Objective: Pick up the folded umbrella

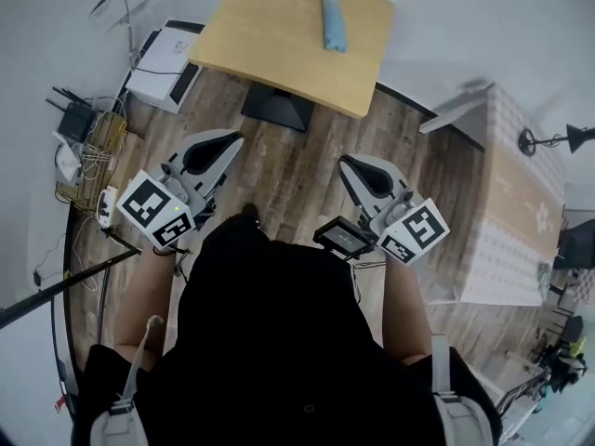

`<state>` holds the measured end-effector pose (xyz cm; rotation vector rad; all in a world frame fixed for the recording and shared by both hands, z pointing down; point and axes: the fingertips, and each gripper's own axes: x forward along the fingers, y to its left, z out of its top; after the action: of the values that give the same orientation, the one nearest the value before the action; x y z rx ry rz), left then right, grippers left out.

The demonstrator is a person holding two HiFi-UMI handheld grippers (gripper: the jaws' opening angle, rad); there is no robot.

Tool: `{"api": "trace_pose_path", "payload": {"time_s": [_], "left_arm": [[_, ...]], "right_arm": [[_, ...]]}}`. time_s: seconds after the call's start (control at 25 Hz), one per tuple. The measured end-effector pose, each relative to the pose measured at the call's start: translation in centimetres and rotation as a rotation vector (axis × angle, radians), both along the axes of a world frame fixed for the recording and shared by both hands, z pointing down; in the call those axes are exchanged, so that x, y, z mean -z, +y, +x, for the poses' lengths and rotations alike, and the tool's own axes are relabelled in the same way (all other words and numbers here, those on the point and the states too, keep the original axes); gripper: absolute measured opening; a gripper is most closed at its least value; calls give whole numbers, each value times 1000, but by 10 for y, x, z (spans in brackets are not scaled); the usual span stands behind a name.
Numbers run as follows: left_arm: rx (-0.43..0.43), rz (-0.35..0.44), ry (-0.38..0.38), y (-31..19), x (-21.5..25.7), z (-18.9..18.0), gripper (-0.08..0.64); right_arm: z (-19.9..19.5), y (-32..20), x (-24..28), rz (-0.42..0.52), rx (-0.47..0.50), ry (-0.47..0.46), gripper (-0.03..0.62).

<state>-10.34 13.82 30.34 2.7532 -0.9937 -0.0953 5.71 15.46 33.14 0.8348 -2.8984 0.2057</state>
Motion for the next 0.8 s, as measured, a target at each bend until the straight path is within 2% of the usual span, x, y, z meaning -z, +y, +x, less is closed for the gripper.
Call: {"api": "trace_pose_path", "payload": {"time_s": [0.16, 0.32, 0.56, 0.8], "left_arm": [[-14, 6, 45, -43, 7, -20, 11], [-79, 11, 90, -70, 8, -19, 11], [-166, -6, 74, -99, -14, 0, 11], [-158, -59, 58, -128, -31, 28, 11]], "right_arm": [[-19, -33, 14, 12, -11, 22, 20], [-28, -57, 10, -3, -28, 47, 20], [-24, -82, -4, -32, -73, 64, 20], [7, -114, -16, -76, -89, 40, 20]]}}
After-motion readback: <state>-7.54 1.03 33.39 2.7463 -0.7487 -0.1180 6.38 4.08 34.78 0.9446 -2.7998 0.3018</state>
